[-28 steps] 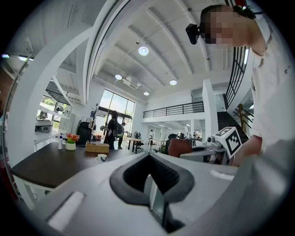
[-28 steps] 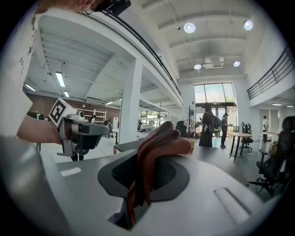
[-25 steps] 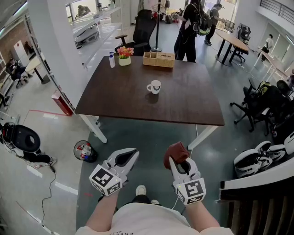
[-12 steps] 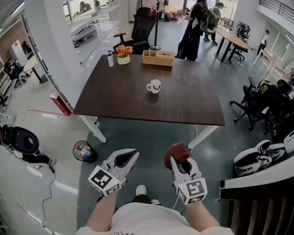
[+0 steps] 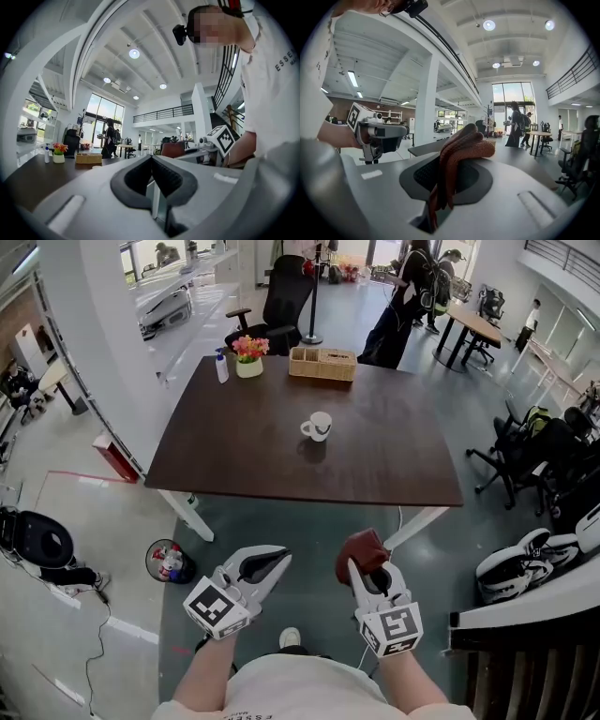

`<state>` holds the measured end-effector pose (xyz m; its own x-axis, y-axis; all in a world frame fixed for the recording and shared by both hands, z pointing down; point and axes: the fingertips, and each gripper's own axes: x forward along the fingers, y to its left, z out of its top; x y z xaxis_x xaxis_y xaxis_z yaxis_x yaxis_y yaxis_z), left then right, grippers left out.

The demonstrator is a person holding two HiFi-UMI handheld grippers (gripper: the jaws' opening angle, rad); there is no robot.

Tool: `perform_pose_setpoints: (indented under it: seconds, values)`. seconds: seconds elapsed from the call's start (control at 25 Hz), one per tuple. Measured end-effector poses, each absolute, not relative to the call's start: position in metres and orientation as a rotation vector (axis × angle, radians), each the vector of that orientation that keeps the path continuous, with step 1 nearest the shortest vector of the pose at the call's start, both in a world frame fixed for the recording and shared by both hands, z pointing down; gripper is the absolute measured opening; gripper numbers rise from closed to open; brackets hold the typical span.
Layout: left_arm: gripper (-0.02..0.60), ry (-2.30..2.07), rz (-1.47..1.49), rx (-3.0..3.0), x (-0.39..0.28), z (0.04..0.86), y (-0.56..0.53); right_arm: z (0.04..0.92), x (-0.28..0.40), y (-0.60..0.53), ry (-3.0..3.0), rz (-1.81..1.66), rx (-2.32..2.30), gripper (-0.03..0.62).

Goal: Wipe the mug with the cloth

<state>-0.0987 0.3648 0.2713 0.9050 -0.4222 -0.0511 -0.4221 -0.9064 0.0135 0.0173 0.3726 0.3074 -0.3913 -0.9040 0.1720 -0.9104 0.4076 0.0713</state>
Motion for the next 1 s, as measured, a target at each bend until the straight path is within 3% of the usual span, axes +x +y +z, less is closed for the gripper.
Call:
perform_pose_setpoints:
  seconds: [0.16,0.56,1.0]
  values:
    - [0.000,-0.667,-0.188,3.023,-0.111,0.262,0.345,0.307,0.012,0.355,-2.465,0.049,1.621,0.080]
    - [0.000,-0.753,-0.062,3.067,-0.111,0.276,0.278,0.323,0.017,0.282,-2.468,0.087,1.588,0.081]
    - [0.000,-0.839,0.036,2.941,-0.060,0.311,0.099,0.336,0.075,0.101,-2.520,0.144,1.504,0.081]
